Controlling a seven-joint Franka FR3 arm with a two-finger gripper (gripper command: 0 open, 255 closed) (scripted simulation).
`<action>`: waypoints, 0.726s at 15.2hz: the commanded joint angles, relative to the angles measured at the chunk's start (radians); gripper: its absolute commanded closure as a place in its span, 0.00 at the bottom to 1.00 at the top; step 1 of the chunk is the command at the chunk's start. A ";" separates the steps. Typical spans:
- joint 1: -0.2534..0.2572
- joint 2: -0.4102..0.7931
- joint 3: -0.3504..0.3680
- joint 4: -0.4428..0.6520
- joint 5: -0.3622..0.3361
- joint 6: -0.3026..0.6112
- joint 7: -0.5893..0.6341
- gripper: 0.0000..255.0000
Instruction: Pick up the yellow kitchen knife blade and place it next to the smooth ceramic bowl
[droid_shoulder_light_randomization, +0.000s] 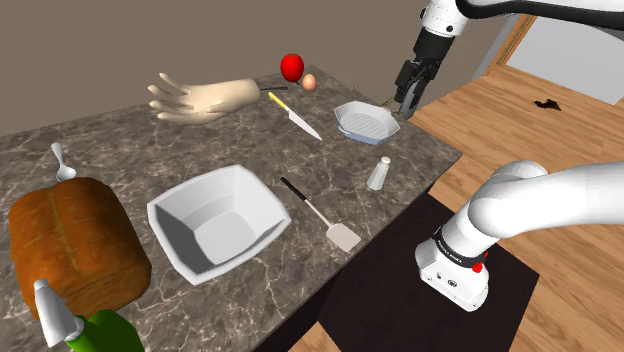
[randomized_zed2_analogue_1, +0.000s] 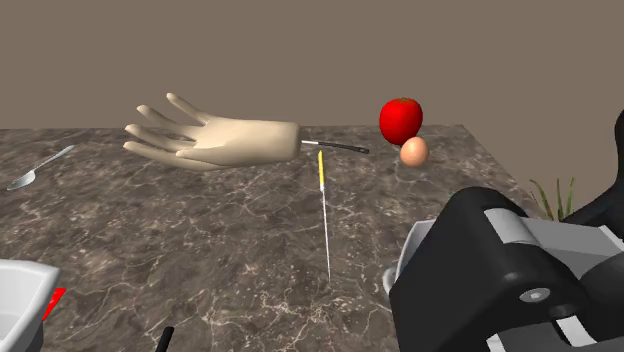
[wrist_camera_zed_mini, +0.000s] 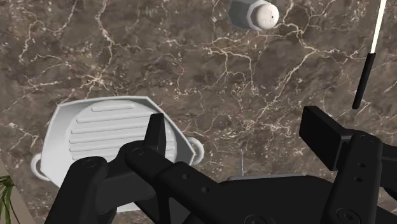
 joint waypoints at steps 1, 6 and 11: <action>0.000 0.000 0.000 0.000 0.000 0.000 0.000 0.00; 0.014 0.176 0.020 0.040 0.012 0.138 0.018 0.00; 0.026 0.363 0.037 0.113 0.018 0.252 0.035 0.00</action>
